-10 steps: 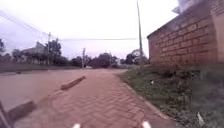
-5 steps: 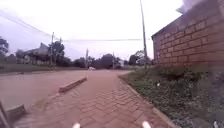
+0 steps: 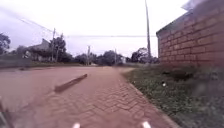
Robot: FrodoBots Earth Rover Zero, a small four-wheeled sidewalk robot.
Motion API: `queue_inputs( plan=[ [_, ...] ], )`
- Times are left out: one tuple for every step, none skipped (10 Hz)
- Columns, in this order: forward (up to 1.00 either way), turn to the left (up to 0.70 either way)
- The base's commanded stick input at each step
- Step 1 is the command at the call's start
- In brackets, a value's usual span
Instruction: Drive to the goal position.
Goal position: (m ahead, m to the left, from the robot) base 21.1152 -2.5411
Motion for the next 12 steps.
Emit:
queue_inputs(
  plan=[
    [0.50,0.12],
    [0.50,0.15],
    [0.50,0.11],
    [0.50,0.06],
    [0.50,0.17],
    [0.50,0.16],
    [0.50,0.17],
    [0.50,0.20],
    [0.50,0.23],
    [0.50,0.05],
    [0.50,0.13],
    [0.50,0.09]
  ],
)
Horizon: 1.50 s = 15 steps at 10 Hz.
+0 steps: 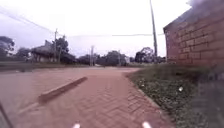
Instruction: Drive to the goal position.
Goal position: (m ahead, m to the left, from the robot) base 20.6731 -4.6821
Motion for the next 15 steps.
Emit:
queue_inputs(
  plan=[
    [0.50,0.50],
    [0.50,0.50],
    [0.50,0.49],
    [0.50,0.25],
    [0.50,0.15],
    [0.50,0.22],
    [0.50,0.08],
    [0.50,0.09],
    [0.50,0.09],
    [0.50,0.02],
    [0.50,0.06],
    [0.50,0.00],
    [0.50,0.00],
    [0.50,0.03],
    [0.50,0.00]
  ],
)
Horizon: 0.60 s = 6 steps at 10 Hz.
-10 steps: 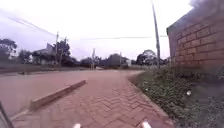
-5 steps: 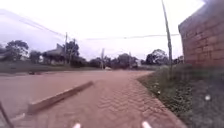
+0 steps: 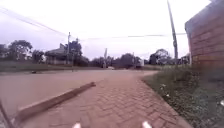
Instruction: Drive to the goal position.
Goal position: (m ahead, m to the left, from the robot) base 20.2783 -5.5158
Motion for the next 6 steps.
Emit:
queue_inputs(
  plan=[
    [0.50,0.00],
    [0.50,0.08],
    [0.50,-0.31],
    [0.50,-0.33],
    [0.50,-0.34],
    [0.50,-0.33]
  ],
)
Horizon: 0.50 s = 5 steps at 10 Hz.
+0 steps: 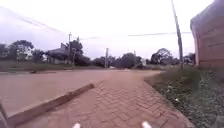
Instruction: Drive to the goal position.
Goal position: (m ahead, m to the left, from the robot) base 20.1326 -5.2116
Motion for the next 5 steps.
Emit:
queue_inputs(
  plan=[
    [0.50,-0.29],
    [0.50,-0.01],
    [0.50,0.20],
    [0.50,0.12],
    [0.50,0.02]
  ],
)
